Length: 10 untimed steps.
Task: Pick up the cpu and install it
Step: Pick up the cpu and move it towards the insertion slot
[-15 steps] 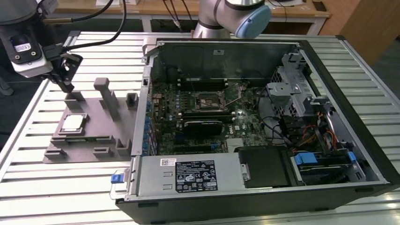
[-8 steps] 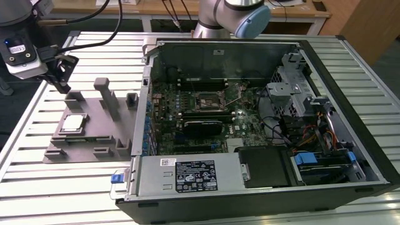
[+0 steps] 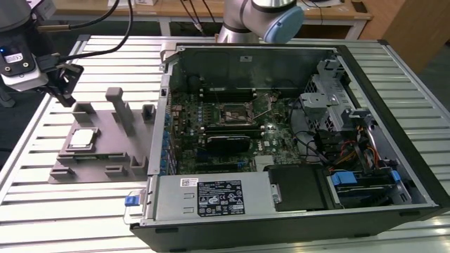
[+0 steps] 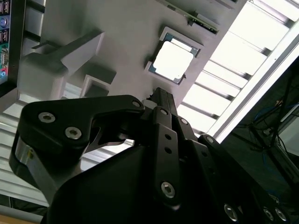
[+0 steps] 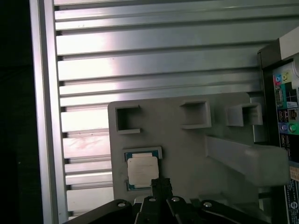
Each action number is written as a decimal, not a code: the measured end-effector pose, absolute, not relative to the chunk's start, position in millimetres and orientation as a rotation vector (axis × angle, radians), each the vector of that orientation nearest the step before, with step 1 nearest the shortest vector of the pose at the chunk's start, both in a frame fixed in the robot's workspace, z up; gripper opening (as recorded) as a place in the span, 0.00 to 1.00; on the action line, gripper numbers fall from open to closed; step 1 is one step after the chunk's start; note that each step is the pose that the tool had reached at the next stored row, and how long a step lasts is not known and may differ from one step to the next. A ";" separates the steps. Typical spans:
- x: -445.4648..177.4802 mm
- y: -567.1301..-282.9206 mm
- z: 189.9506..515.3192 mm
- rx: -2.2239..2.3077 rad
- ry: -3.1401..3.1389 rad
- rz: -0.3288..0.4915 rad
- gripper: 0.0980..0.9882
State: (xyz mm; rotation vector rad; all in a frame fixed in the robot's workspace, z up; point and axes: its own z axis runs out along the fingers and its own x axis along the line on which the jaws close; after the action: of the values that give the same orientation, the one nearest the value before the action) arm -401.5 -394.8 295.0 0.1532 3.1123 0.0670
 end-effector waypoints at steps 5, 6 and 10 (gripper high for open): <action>-405.9 -394.8 290.0 0.153 3.112 0.067 0.01; -406.4 -394.9 288.4 0.153 3.112 0.067 0.01; -407.6 -395.0 281.5 0.153 3.113 0.067 0.01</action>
State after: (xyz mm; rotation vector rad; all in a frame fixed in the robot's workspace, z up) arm -407.6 -395.0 281.5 0.1532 3.1133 0.0667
